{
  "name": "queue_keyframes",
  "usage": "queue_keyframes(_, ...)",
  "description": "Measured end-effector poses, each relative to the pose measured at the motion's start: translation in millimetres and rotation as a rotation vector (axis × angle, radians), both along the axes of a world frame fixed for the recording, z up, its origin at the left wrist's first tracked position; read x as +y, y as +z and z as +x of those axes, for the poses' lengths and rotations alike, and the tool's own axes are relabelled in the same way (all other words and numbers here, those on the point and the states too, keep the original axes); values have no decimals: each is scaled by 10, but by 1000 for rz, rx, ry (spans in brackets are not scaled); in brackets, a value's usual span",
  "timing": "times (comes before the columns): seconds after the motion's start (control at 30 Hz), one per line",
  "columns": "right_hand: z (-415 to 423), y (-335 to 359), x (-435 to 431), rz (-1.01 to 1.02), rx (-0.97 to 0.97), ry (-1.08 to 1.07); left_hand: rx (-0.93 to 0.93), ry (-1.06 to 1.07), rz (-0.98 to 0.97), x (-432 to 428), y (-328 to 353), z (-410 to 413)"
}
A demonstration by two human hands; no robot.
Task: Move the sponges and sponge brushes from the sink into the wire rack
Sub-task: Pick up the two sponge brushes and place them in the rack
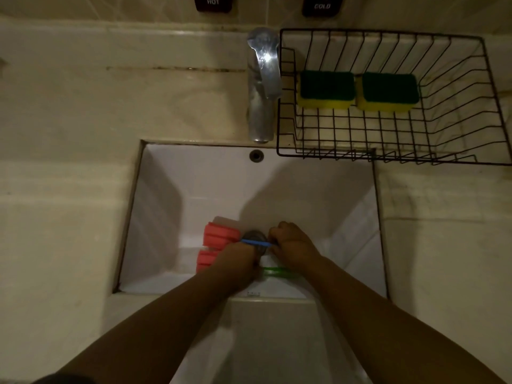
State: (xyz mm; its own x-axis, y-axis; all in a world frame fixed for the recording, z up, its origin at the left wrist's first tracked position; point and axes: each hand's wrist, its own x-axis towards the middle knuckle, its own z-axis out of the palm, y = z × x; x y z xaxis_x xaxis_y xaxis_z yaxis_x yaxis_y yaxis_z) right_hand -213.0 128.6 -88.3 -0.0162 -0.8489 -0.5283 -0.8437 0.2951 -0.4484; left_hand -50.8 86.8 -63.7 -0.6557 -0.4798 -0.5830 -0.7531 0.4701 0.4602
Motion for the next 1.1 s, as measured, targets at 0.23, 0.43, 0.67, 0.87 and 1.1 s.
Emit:
queue_keyframes(0.23,-22,230,26,-100,-84,-95,114,-94,-98,-58,234,30)
queue_keyframes(0.43,-109,601,30,-187,-73,-131,130,-147,-81,-162,610,1)
queue_keyframes(0.67,-164,1139,115,-262,14,-157,128,-138,-77,-203,1092,7)
queue_keyframes(0.87,-215,1633,54,-328,76,-204,151,-128,-158,-267,1531,-62)
queue_keyframes(1.1,-301,2150,-13,-435,68,-312,263,-202,-302,-356,1991,-224)
